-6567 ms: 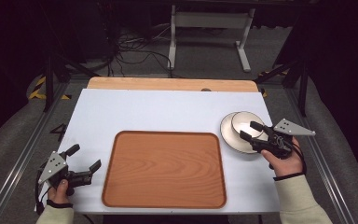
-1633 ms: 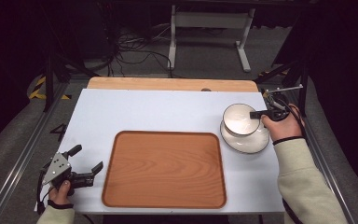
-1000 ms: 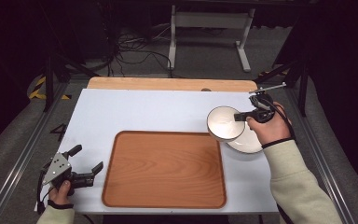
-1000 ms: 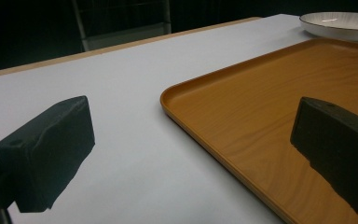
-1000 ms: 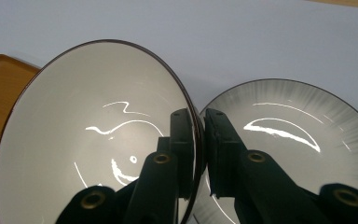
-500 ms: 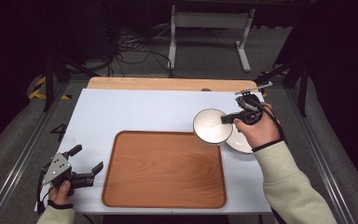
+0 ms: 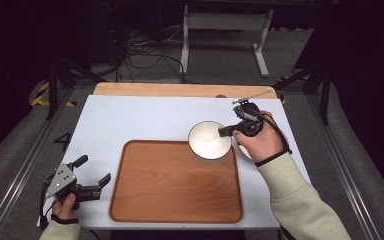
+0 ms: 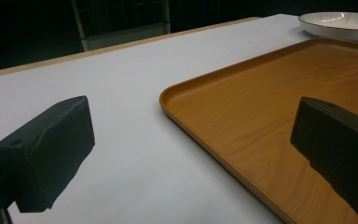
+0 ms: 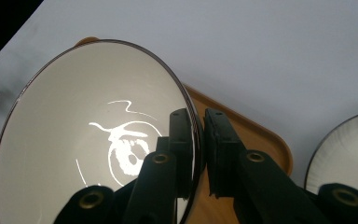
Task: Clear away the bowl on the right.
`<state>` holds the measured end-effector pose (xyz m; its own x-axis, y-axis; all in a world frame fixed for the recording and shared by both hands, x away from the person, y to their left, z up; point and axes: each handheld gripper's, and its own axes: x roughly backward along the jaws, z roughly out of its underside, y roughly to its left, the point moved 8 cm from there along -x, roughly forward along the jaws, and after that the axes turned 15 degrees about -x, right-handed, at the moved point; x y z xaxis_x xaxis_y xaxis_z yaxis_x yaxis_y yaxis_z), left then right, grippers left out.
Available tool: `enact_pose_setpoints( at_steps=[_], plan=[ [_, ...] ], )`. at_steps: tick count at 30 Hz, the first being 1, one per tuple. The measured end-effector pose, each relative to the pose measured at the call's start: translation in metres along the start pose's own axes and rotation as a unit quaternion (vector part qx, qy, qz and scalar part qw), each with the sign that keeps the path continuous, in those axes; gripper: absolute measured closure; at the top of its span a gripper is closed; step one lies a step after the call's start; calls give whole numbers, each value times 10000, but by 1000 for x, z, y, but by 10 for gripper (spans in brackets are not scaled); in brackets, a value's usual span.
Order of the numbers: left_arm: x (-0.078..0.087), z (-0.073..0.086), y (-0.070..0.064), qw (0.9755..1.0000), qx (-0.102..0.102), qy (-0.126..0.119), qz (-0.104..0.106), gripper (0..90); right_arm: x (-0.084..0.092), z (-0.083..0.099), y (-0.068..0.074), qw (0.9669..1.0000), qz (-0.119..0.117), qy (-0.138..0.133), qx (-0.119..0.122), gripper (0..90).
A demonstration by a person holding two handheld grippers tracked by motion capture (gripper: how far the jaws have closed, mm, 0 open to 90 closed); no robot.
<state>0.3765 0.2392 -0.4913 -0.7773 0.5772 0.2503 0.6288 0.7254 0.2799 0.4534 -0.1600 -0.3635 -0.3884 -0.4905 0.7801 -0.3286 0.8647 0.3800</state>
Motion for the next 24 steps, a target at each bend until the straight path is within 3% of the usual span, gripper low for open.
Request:
enact_pose_setpoints(
  at_steps=[8,24],
  plan=[
    [0,0,0,10000,0,0,5,4,-11,3,22,9997,-187,132,124,821],
    [0,0,-1,10000,19,2,14,4,-33,11,47,9986,-386,297,188,820]
  ],
)
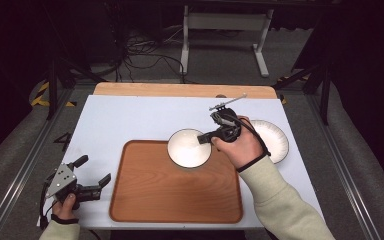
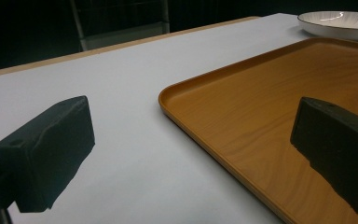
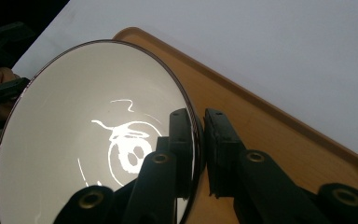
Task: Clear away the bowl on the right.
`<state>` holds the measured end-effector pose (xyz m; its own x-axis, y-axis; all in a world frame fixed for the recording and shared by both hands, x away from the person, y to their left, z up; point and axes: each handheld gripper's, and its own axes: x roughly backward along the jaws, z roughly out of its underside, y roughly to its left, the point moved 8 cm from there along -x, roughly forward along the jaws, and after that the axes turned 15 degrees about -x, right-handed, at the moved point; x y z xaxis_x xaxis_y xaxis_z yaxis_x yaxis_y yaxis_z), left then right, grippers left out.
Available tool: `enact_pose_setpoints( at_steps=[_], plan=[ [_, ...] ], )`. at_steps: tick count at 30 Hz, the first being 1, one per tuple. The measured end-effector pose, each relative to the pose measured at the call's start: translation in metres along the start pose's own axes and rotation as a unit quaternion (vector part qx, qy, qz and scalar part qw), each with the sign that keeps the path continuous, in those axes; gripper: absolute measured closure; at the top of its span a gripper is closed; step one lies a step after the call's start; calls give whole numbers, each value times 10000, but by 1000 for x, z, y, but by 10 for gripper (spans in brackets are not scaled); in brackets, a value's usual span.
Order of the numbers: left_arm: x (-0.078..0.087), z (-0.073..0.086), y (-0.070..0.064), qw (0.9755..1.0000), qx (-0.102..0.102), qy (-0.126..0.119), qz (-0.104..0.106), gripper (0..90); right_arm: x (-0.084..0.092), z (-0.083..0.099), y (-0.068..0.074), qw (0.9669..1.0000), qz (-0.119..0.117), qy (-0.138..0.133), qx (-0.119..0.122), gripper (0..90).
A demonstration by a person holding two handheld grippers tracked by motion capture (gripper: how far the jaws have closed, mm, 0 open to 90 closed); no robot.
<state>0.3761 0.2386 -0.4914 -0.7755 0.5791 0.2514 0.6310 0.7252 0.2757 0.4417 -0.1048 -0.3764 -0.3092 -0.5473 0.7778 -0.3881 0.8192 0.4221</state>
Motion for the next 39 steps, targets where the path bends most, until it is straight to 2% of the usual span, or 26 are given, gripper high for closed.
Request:
enact_pose_setpoints(
  at_steps=[7,13,25,39],
  plan=[
    [0,0,0,10000,3,-3,11,4,-16,5,3,9999,-12,128,-18,820],
    [0,0,0,10000,5,-7,23,3,-38,15,5,9995,-42,301,-33,819],
    [0,0,0,10000,16,-15,43,3,-63,29,4,9988,6,484,19,817],
    [0,0,-1,10000,0,2,50,4,-79,39,-2,9978,116,657,15,814]
  ],
)
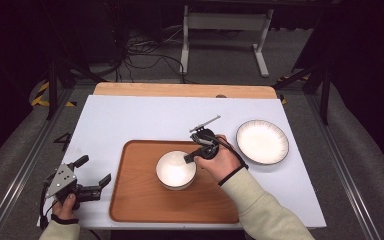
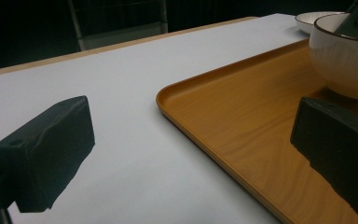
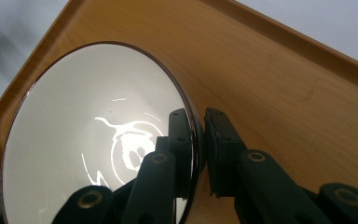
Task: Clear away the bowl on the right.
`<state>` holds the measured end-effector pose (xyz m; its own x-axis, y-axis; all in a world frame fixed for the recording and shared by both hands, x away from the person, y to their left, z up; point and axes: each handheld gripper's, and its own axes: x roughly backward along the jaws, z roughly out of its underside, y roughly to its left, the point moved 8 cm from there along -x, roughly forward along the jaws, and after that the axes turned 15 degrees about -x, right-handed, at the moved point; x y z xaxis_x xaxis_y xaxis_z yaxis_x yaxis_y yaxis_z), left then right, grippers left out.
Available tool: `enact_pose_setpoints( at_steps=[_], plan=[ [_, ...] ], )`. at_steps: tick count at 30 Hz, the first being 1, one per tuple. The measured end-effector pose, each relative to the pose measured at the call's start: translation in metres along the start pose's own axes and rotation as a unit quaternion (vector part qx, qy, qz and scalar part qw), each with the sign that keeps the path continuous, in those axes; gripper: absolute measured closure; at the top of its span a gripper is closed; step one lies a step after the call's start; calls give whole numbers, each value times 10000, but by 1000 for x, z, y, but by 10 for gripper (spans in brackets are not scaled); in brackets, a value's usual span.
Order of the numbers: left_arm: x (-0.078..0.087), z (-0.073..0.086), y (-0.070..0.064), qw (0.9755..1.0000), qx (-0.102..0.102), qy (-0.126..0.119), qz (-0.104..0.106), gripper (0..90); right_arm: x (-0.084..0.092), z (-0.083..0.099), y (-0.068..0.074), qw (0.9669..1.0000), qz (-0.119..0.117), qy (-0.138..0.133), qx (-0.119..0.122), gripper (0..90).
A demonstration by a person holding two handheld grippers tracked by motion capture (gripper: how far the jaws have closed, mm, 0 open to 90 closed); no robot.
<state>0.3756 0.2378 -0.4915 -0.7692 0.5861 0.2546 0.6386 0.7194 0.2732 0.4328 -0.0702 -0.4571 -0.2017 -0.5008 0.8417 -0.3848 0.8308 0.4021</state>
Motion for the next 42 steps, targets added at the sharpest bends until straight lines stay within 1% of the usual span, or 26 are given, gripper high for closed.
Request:
enact_pose_setpoints(
  at_steps=[9,14,15,17,18,19,20,27,28,29,30,31,33,34,35,36,37,38,39,40,41,42],
  plan=[
    [0,0,0,10000,-1,1,1,3,-9,4,-3,10000,7,75,-17,810],
    [0,0,0,10000,-1,-1,4,3,-10,5,-4,9999,-21,104,-18,812],
    [0,0,0,10000,-3,-5,5,3,-10,5,-4,9999,-7,110,-10,813],
    [0,0,0,10000,-3,-11,1,3,-11,5,-6,9999,23,127,80,813],
    [0,0,0,10000,-9,-6,-2,3,-12,5,-6,9998,-20,122,133,777],
    [0,0,0,10000,-10,-4,-4,3,-12,5,-6,9997,-71,93,225,708],
    [0,0,0,10000,-7,4,-4,3,-13,5,-6,9994,-95,55,328,687],
    [-1,0,0,10000,-11,6,-2,3,-10,5,-5,9989,-102,-68,444,638],
    [-1,0,0,10000,-9,6,-1,3,-8,4,-5,9988,-94,-110,476,625],
    [-1,0,0,10000,-11,11,0,3,-5,2,-4,9983,-103,-206,534,600],
    [-1,0,0,10000,-11,11,0,3,-5,2,-4,9983,-103,-206,534,600],
    [-1,0,0,10000,-10,13,0,3,-2,0,-3,9979,-99,-276,583,592],
    [-1,0,0,10000,-16,17,0,3,3,-3,-2,9964,-96,-449,719,562],
    [-1,0,0,10000,-18,17,2,3,9,-6,-1,9945,-93,-633,834,535],
    [-1,0,0,10000,-18,17,2,3,9,-6,-1,9945,-93,-633,834,535],
    [-1,0,-1,10000,-30,21,9,3,15,-8,1,9914,-110,-855,986,512],
    [-1,0,-1,10000,-30,21,9,3,15,-8,1,9914,-110,-855,986,512],
    [-1,0,-1,10000,-34,20,19,3,18,-9,1,9900,-107,-935,1051,503],
    [-1,0,-1,10000,-34,19,18,3,22,-10,2,9876,-109,-1053,1156,488],
    [-1,0,-1,10000,-37,27,15,3,24,-11,3,9860,-121,-1127,1227,479],
    [-1,0,-1,10000,-40,32,14,3,26,-12,4,9834,-127,-1234,1328,464],
    [-1,0,-1,10000,-43,30,19,3,30,-13,5,9800,-120,-1348,1456,453]
  ],
)
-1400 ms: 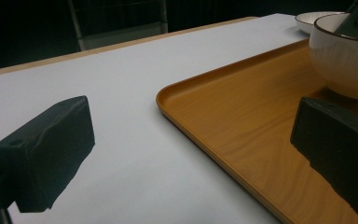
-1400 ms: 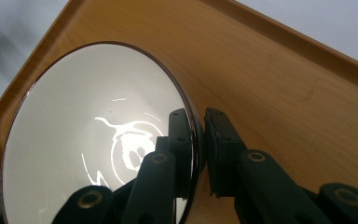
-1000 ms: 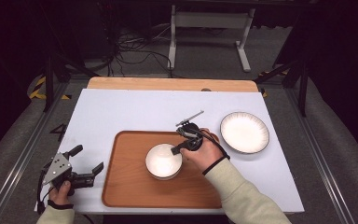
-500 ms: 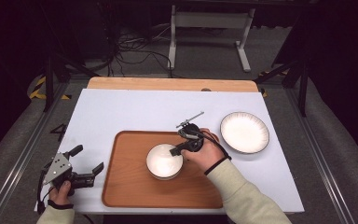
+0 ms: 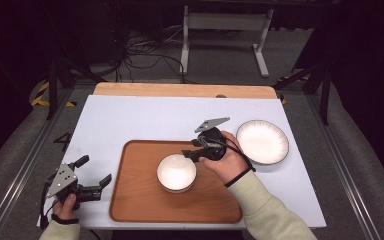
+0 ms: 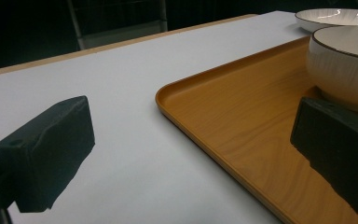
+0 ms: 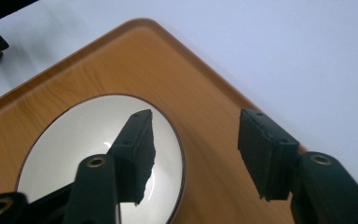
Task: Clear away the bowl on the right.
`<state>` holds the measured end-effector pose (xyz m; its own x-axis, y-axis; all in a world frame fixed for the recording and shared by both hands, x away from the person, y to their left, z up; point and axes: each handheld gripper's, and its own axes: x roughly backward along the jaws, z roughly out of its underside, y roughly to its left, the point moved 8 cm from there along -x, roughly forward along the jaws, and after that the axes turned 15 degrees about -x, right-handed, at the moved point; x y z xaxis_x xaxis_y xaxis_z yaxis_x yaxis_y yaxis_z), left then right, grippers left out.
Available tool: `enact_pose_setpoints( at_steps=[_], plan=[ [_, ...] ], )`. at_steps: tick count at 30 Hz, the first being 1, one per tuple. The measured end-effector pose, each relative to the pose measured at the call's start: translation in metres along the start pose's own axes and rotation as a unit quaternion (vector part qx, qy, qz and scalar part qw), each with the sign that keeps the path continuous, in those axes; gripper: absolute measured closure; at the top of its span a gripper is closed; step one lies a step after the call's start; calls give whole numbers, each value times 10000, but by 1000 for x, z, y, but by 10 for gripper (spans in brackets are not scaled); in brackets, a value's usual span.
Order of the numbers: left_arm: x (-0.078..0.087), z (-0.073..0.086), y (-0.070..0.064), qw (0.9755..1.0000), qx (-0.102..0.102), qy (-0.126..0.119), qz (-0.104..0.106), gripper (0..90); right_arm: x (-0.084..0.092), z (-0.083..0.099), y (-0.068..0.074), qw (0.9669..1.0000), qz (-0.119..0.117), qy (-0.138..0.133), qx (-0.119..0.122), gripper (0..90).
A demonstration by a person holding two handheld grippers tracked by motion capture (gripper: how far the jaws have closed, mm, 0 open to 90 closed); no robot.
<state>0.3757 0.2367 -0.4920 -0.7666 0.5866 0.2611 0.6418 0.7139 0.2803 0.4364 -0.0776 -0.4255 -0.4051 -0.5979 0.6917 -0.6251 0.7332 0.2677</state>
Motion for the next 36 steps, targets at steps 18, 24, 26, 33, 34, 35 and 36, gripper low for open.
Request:
enact_pose_setpoints(
  at_steps=[18,24,26,33,34,35,36],
  plan=[
    [0,0,0,10000,-18,10,-11,3,24,-12,8,9873,-383,-1312,814,337],
    [0,0,0,10000,-36,27,-21,3,36,-12,11,9770,-598,-1726,1101,341],
    [0,0,0,10000,-35,26,-18,4,38,-11,11,9764,-604,-1762,1089,340],
    [0,0,0,10000,-25,26,-23,3,45,-11,8,9705,-735,-2043,1047,286],
    [0,0,0,10000,-24,26,-22,3,47,-12,8,9688,-775,-2096,1075,271],
    [0,0,0,10000,-41,30,-21,3,47,-12,8,9688,-775,-2096,1075,271],
    [0,0,0,10000,-25,26,-17,3,48,-12,9,9672,-816,-2136,1105,250]
  ],
)
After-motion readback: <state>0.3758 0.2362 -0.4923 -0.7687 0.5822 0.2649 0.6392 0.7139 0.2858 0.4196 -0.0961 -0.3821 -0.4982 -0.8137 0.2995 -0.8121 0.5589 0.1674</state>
